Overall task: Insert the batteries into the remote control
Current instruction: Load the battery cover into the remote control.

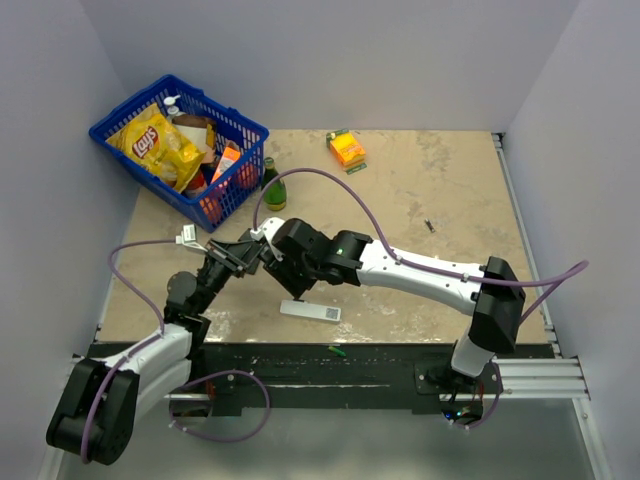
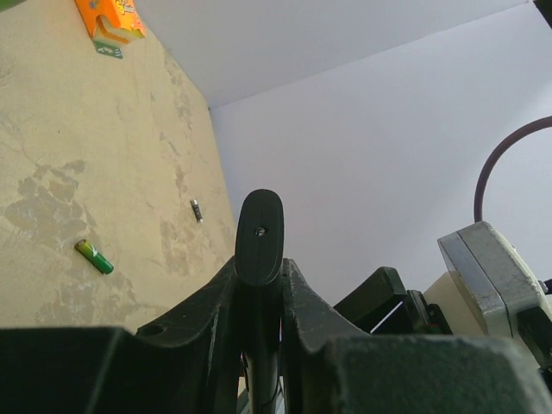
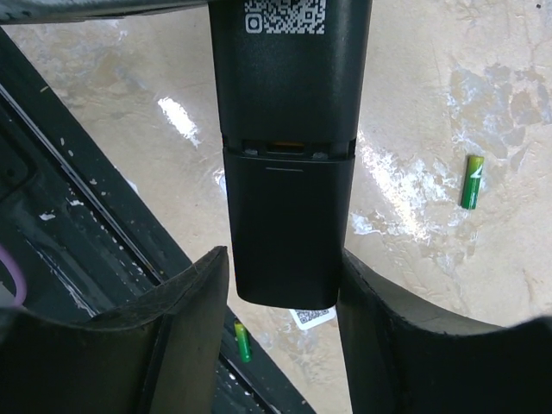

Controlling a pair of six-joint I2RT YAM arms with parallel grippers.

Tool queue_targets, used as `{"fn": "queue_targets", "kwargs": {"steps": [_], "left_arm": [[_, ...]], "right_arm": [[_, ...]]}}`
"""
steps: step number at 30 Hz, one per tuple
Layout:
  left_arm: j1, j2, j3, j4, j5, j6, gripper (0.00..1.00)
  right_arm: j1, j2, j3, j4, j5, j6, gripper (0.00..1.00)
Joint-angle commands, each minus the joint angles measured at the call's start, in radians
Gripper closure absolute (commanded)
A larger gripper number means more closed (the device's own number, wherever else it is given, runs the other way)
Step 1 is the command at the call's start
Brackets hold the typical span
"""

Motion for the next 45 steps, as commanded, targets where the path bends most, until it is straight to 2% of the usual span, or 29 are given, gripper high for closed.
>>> {"fn": "queue_targets", "kwargs": {"steps": [1,6,13,16,18,22,26,35,45], "left_arm": [[-0.003,0.007,-0.050,0.086,-0.013,-0.023,1.00],[-0.003,0.022,-0.050,0.097,-0.006,-0.026,1.00],[-0.003,0.039,-0.076,0.127,0.007,-0.044,1.00],[-0.003,0.034,-0.083,0.135,0.008,-0.049,1.00],[-0.003,0.033,-0.087,0.135,0.007,-0.053,1.00],[-0.003,0.031,-0.084,0.150,0.010,-0.063,1.00],[-0.003,0.030,-0.082,0.161,0.022,-0.072,1.00],[-0.003,0.025,-0.087,0.204,0.033,-0.104,1.00],[-0.003,0.007,-0.087,0.231,0.034,-0.129,1.00]], "right_arm": [[0.008,-0.002,0.047,-0.011,0.010,-0.008,0.45],[0.008,-0.013,0.053,-0.019,0.013,-0.007,0.36],[0.006,-0.036,0.065,-0.017,0.052,-0.004,0.08],[-0.011,-0.053,0.068,-0.011,0.057,0.012,0.04],[-0.041,-0.091,0.052,0.012,0.023,0.033,0.04],[-0.126,-0.178,-0.019,0.134,-0.164,0.090,0.07],[-0.210,-0.246,-0.118,0.229,-0.273,0.142,0.07],[-0.250,-0.255,-0.221,0.398,-0.375,0.254,0.09],[-0.314,-0.238,-0.307,0.542,-0.488,0.337,0.16]]}}
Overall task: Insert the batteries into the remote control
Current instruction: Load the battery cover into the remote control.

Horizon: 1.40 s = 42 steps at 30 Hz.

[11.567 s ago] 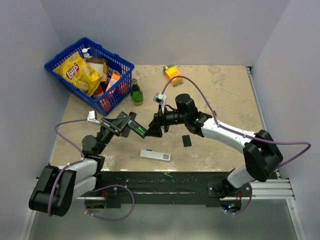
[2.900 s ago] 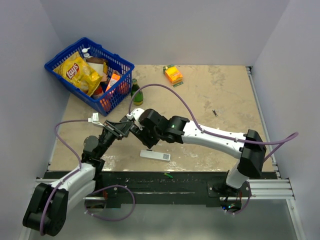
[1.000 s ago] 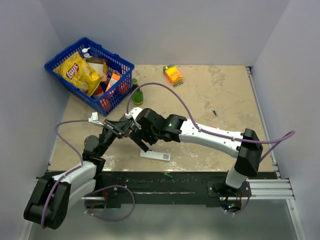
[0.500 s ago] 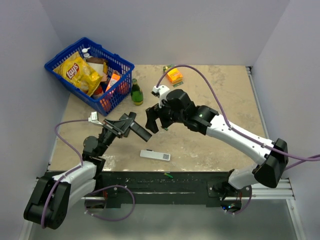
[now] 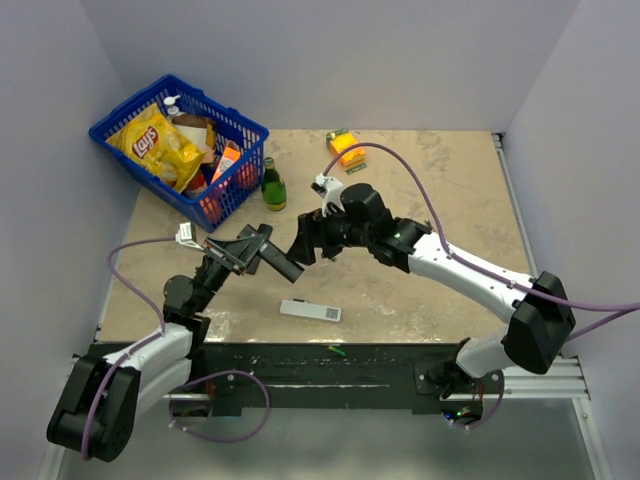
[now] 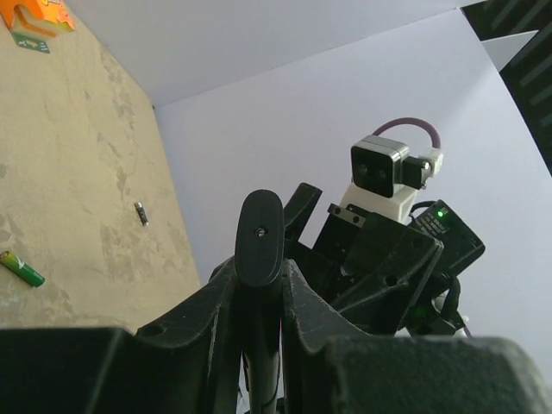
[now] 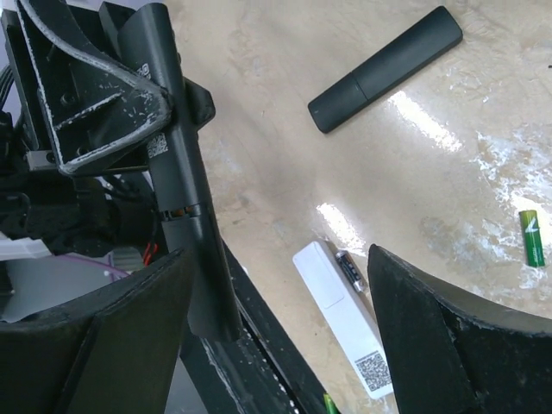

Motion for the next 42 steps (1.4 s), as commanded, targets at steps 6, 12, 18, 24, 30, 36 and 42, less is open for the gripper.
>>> {"fn": "queue_targets", "kwargs": {"steps": [6,12,18,24,30,36,42], "left_arm": [[-0.003,-0.017,-0.094,0.127,0.001,-0.050,1.00],[-0.003,-0.020,-0.097,0.134,0.000,-0.067,1.00],[-0.003,-0.022,-0.114,0.178,-0.017,-0.099,1.00],[-0.003,-0.019,-0.116,0.160,-0.031,-0.118,1.00],[-0.005,-0.024,-0.102,0.106,-0.029,-0.101,1.00],[-0.005,-0.019,-0.102,0.063,-0.032,-0.087,1.00],[-0.005,-0.031,-0.094,-0.021,-0.043,-0.084,1.00]], "right_arm": [[-0.028,0.017,-0.056,0.163,-0.122,0.072,0.20],[-0.045,0.006,-0.074,0.180,-0.117,0.078,0.24],[-0.060,0.012,-0.094,0.185,-0.120,0.081,0.32],[-0.060,0.021,-0.094,0.171,-0.142,0.046,0.35],[-0.059,0.026,-0.073,0.160,-0.148,0.032,0.35],[-0.060,0.000,-0.022,0.088,-0.022,0.001,0.32],[-0.060,-0.045,-0.007,-0.004,0.134,-0.051,0.31]]}}
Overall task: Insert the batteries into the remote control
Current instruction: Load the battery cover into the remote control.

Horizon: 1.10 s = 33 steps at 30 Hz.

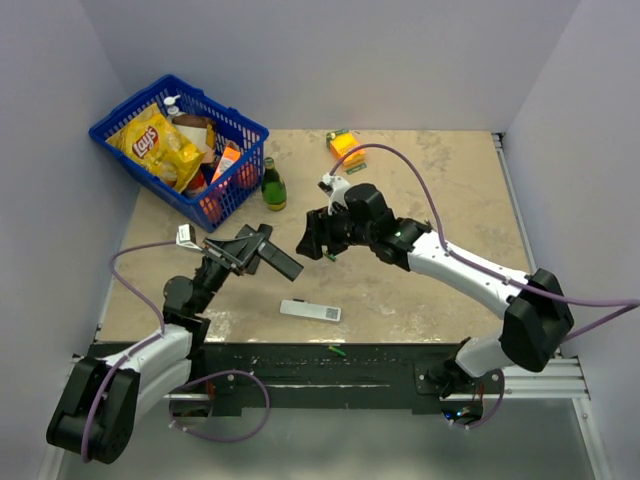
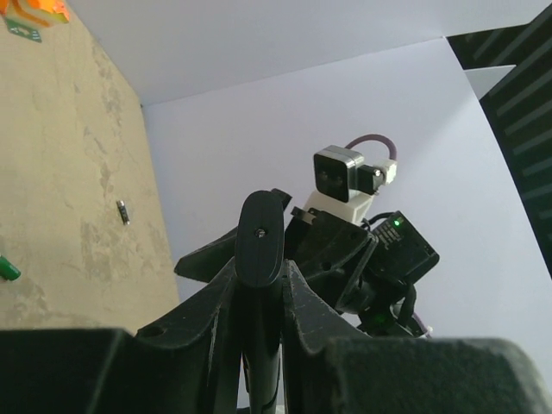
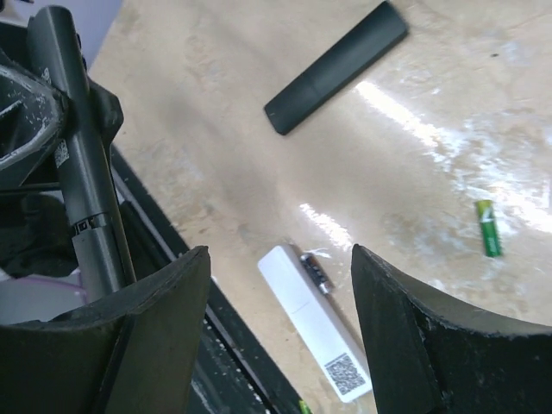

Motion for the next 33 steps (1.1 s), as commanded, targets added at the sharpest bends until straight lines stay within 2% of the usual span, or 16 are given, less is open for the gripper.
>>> {"fn": "queue_targets", "kwargs": {"steps": [1,6,10,14,20,23,24,27,33], "left_arm": [[-0.005,-0.022,-0.084,-0.033,-0.023,0.012,1.00],[-0.005,-0.051,-0.079,-0.094,-0.041,0.024,1.00],[-0.005,-0.057,-0.075,-0.113,-0.055,0.041,1.00],[-0.005,-0.046,-0.072,-0.111,-0.046,0.051,1.00],[-0.005,-0.031,-0.055,-0.140,0.005,0.057,1.00],[-0.005,-0.029,-0.023,-0.193,0.034,0.075,1.00],[-0.005,-0.032,-0.009,-0.211,0.046,0.087,1.00],[-0.005,-0.031,0.019,-0.255,0.077,0.115,1.00],[-0.005,-0.020,0.106,-0.373,0.161,0.165,1.00]], "right_arm": [[-0.004,-0.088,0.041,-0.064,0.144,-0.054,0.31],[-0.003,-0.143,0.006,-0.079,0.169,-0.034,0.33],[0.016,-0.204,-0.031,-0.067,0.202,0.046,0.42],[0.098,-0.221,-0.004,-0.116,0.258,0.014,0.43],[0.229,-0.191,0.069,-0.258,0.279,-0.328,0.37],[0.244,-0.198,0.079,-0.296,0.276,-0.492,0.33],[0.244,-0.223,0.061,-0.287,0.220,-0.597,0.32],[0.246,-0.275,0.009,-0.231,0.151,-0.734,0.29],[0.246,-0.401,-0.123,-0.037,-0.010,-0.917,0.25]]}}
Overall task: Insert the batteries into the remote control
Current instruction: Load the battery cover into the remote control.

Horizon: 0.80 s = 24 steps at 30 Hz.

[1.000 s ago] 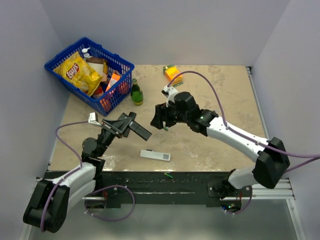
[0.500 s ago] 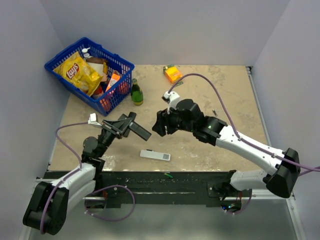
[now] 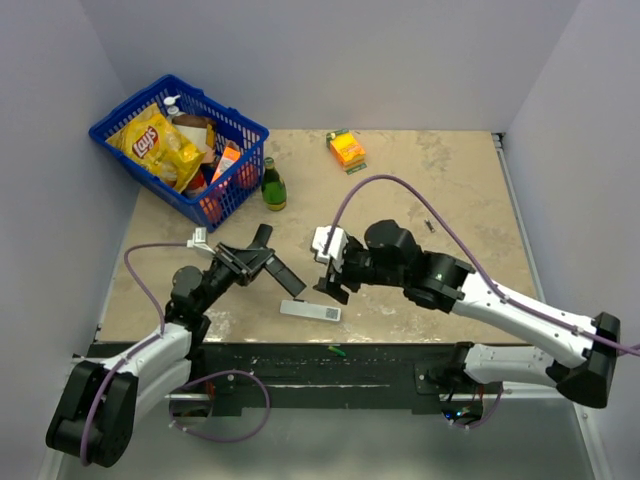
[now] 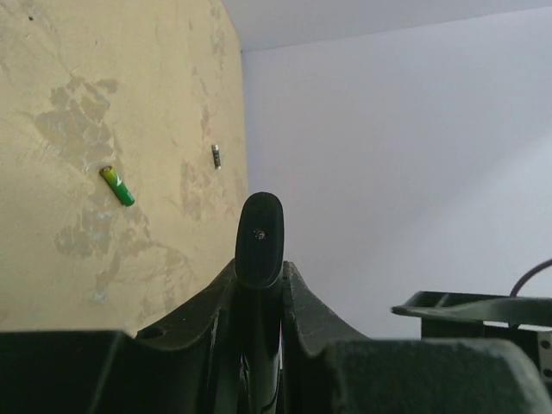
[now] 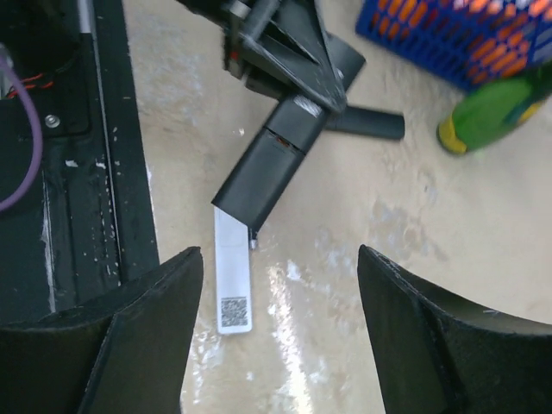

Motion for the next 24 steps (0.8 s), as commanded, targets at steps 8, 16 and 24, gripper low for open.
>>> {"fn": "queue_targets", "kwargs": {"steps": [8,16,24], "left_arm": [[-0.004,-0.009,0.125,-0.105,0.104,0.072,1.00],[-0.004,-0.010,0.140,-0.082,0.133,0.072,1.00],[-0.004,-0.010,0.142,-0.056,0.148,0.053,1.00]], "right_arm": [[0.001,0.008,-0.055,0.151,-0.350,-0.434,0.20],[0.001,0.095,-0.024,0.129,-0.375,-0.530,0.29],[0.003,0.132,-0.017,0.123,-0.381,-0.549,0.31]]}}
